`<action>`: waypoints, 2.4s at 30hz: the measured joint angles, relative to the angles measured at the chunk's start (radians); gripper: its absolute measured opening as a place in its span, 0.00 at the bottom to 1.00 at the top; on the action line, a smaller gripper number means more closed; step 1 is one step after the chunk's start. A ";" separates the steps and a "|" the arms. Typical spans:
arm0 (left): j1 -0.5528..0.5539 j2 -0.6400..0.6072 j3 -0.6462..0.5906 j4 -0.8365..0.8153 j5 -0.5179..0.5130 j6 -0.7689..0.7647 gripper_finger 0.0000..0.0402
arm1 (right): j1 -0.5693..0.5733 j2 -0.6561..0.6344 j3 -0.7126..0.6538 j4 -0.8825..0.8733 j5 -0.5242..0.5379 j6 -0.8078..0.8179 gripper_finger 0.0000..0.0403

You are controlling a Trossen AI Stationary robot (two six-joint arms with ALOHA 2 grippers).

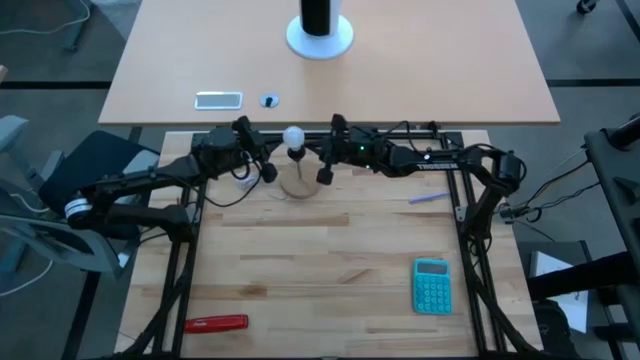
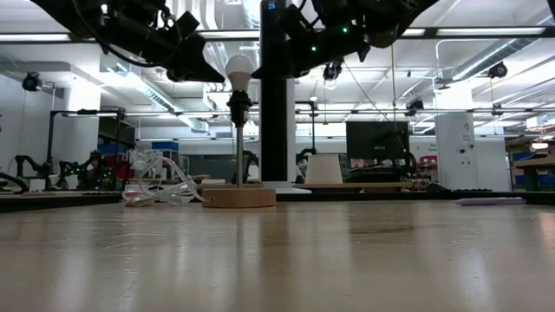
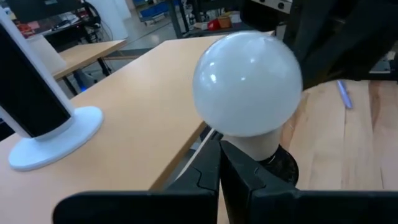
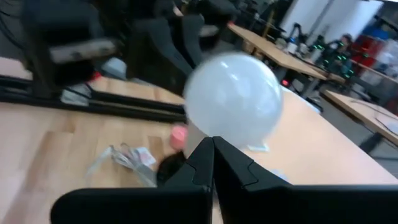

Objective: Screw lightbulb
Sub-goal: Insert the light bulb into the bulb socket

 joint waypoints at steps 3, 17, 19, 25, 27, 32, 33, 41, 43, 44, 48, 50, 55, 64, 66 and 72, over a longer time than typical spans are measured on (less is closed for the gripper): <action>0.000 -0.019 0.000 -0.025 0.000 -0.003 0.00 | 0.000 -0.012 0.000 -0.041 0.068 -0.016 0.00; 0.000 -0.029 -0.001 0.015 0.065 0.033 0.00 | -0.055 -0.018 0.001 0.022 -0.009 0.048 0.00; 0.000 -0.016 -0.001 0.031 0.065 0.034 0.00 | -0.055 -0.015 0.002 0.037 -0.038 0.064 0.00; 0.001 -0.006 -0.001 0.036 0.054 0.025 0.00 | -0.046 -0.007 0.002 0.039 -0.069 0.067 0.00; 0.002 -0.006 -0.001 0.033 0.029 0.024 0.00 | -0.038 -0.007 0.002 0.041 -0.095 0.068 0.00; 0.001 -0.005 -0.001 0.035 -0.016 0.023 0.00 | -0.019 -0.006 0.002 0.038 -0.112 0.067 0.00; 0.001 -0.005 -0.001 0.034 -0.019 0.020 0.00 | -0.016 -0.006 0.002 0.037 -0.110 0.067 0.00; 0.000 -0.017 -0.001 0.001 -0.023 0.003 0.00 | -0.014 -0.023 0.002 -0.014 -0.027 0.050 0.00; 0.000 -0.027 -0.001 -0.007 -0.022 0.003 0.00 | -0.015 -0.034 0.002 -0.045 0.030 0.039 0.00; 0.000 -0.035 -0.001 -0.008 -0.008 0.004 0.00 | -0.016 -0.037 0.002 -0.056 0.054 0.036 0.00; 0.000 -0.059 -0.001 -0.009 0.088 0.004 0.00 | -0.032 -0.037 0.001 -0.075 0.088 0.039 0.00; 0.000 -0.060 -0.001 -0.011 0.095 0.004 0.00 | -0.037 -0.031 0.002 -0.066 0.088 0.047 0.00; 0.001 -0.039 -0.001 -0.007 0.090 0.015 0.00 | -0.041 -0.022 0.000 -0.045 0.047 0.052 0.00; 0.001 0.001 -0.001 0.046 0.082 0.015 0.00 | -0.042 -0.023 0.000 -0.012 -0.061 0.059 0.00; 0.003 0.005 -0.001 0.046 0.060 0.013 0.00 | -0.039 -0.023 0.000 -0.012 -0.101 0.053 0.00; 0.001 0.010 -0.001 0.046 0.001 0.008 0.00 | -0.016 -0.023 0.000 -0.011 -0.133 0.033 0.00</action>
